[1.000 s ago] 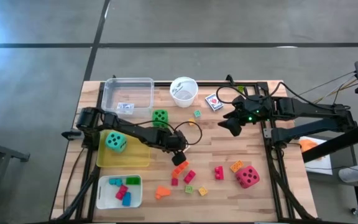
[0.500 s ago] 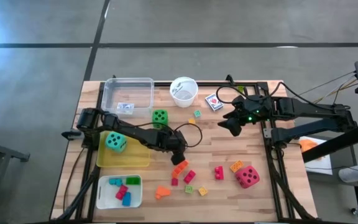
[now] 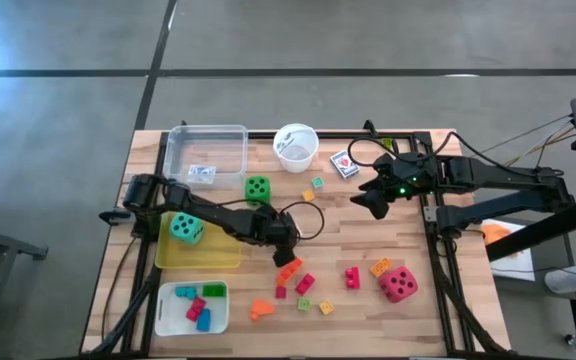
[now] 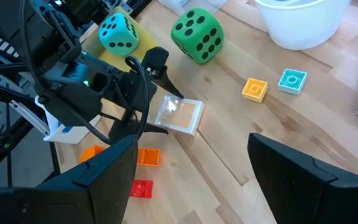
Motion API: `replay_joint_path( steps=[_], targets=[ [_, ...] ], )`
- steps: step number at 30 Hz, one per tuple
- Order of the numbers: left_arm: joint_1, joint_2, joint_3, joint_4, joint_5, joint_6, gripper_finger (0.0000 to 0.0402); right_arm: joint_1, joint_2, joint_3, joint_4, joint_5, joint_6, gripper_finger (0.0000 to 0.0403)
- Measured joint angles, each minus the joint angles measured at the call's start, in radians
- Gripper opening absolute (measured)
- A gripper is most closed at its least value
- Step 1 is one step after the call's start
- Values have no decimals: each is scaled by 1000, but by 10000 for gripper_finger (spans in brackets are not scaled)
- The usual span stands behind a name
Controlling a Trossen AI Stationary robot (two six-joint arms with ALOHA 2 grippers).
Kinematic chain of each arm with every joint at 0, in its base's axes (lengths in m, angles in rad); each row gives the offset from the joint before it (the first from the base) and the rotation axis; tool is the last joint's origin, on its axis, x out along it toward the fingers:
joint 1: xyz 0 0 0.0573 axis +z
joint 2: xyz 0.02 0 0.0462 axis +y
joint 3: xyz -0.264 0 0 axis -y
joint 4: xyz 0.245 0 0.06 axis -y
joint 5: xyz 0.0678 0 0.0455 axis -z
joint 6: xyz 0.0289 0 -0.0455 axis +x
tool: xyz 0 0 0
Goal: Pick & Place Toys
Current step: Put the yellow deck of cards into the transparent bin
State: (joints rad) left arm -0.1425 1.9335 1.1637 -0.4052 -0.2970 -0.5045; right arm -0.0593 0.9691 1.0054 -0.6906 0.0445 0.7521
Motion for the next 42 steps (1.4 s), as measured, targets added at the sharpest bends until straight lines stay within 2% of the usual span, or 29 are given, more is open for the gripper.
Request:
replay_joint_path(
  steps=[14, 21, 34, 42],
  targets=[
    [0, 47, -4, 13, 24, -23, 353, 0, 1, 0, -3, 0, -4, 297],
    [0, 48, -4, 9, 16, -23, 288, 0, 1, 0, -7, 0, -4, 297],
    [0, 29, -5, 6, 18, -22, 288, 0, 1, 0, -7, 0, -14, 297],
    [0, -53, -6, 11, 36, -15, 288, 0, 1, 0, -7, 0, -23, 297]
  ],
)
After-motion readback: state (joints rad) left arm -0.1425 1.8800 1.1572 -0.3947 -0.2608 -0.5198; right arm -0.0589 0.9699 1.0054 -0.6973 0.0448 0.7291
